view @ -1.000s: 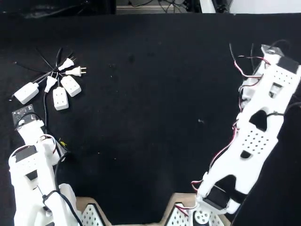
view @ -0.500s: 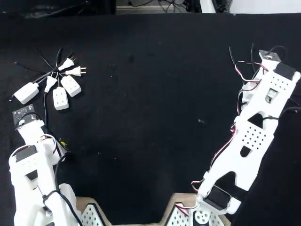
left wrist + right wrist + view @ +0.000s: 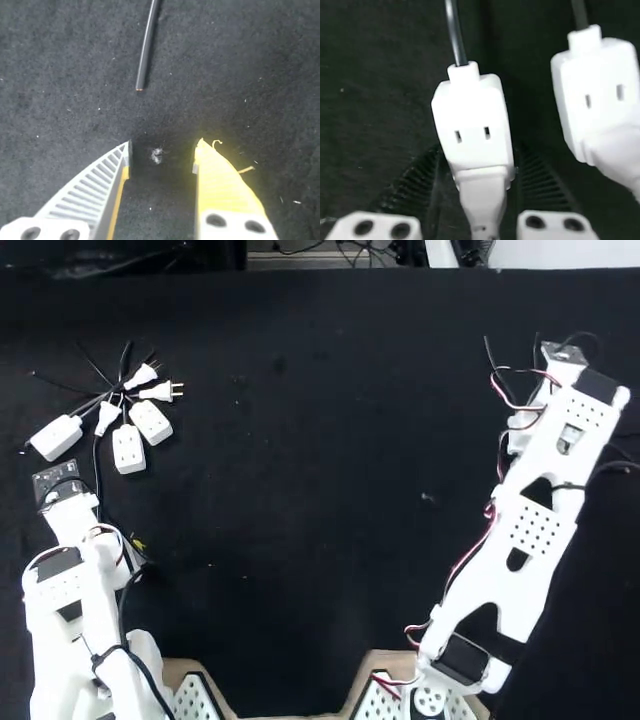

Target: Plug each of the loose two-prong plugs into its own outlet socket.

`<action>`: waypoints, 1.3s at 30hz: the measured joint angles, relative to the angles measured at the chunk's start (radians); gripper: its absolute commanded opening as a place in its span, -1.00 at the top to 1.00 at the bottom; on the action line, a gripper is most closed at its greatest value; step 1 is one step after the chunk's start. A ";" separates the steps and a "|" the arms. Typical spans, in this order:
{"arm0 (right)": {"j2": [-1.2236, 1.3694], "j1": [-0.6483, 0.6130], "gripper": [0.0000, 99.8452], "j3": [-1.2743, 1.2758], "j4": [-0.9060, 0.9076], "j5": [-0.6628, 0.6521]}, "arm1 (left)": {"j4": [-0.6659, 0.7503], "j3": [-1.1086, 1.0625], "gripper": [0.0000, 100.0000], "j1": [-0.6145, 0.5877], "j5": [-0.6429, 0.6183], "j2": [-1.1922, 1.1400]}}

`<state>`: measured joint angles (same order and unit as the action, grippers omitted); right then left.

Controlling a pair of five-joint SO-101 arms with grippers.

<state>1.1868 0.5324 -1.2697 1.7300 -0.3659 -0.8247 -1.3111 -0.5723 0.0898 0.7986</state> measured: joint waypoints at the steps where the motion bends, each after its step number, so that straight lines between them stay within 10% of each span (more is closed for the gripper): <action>1: 0.000 -0.005 0.71 0.000 0.000 0.000 | 0.000 0.000 0.58 0.000 0.000 0.000; 9: 0.000 -0.021 0.40 0.000 0.002 -0.006 | 0.000 0.000 0.58 0.000 0.000 0.000; 39: -0.235 -0.114 0.41 -0.015 0.002 -0.021 | 0.000 0.000 0.58 0.000 0.000 0.000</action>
<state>0.9521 0.4189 -1.2850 1.7315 -0.3874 -0.8247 -1.3111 -0.5723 0.0898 0.7986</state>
